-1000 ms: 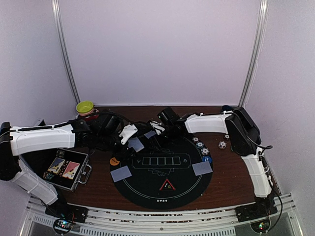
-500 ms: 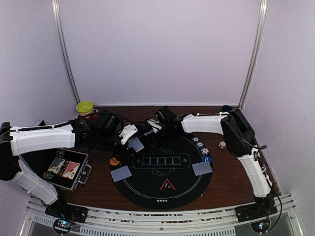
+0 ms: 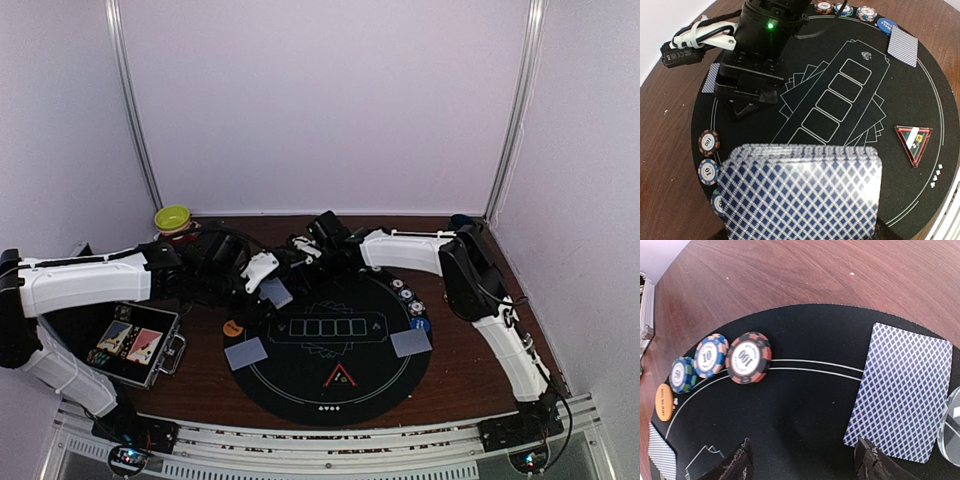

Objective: Distribute texas hold em gaming equipment
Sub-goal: Adjust the poker card in the dealer area.

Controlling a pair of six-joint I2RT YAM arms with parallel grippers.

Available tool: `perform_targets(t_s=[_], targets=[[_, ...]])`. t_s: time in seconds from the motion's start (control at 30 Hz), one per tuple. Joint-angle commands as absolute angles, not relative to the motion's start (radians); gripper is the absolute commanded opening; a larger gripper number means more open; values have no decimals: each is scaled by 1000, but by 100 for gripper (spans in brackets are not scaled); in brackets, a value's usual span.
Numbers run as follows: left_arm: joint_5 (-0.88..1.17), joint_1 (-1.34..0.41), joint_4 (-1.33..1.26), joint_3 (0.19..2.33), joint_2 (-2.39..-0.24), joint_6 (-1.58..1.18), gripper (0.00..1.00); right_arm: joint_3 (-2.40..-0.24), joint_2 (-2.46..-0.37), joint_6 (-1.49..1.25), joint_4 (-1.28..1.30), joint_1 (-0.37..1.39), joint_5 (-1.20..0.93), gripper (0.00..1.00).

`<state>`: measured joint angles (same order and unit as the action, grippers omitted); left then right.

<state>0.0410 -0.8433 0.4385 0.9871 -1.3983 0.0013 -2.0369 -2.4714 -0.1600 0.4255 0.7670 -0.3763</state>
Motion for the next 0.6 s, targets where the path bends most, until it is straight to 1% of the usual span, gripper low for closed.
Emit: perform_targets(t_s=[0.0,0.13,0.3,0.43,0.57], targets=[[37,-836,401,985,-1371,6,64,-2072,-2428,-158,474,762,-445,71],[40,-837,401,985,-1373,6,64,-2016,-2309,-173,474,761,-506,73],[46,-837,402,986,-1373,6,64,-1871,-2146,-229,415,732,-603,80],[51,-836,400,987,-1380,6,64,-1726,-2057,-308,314,697,-737,83],[54,-837,402,989,-1391,8,63,-1609,-2014,-398,184,683,-929,83]])
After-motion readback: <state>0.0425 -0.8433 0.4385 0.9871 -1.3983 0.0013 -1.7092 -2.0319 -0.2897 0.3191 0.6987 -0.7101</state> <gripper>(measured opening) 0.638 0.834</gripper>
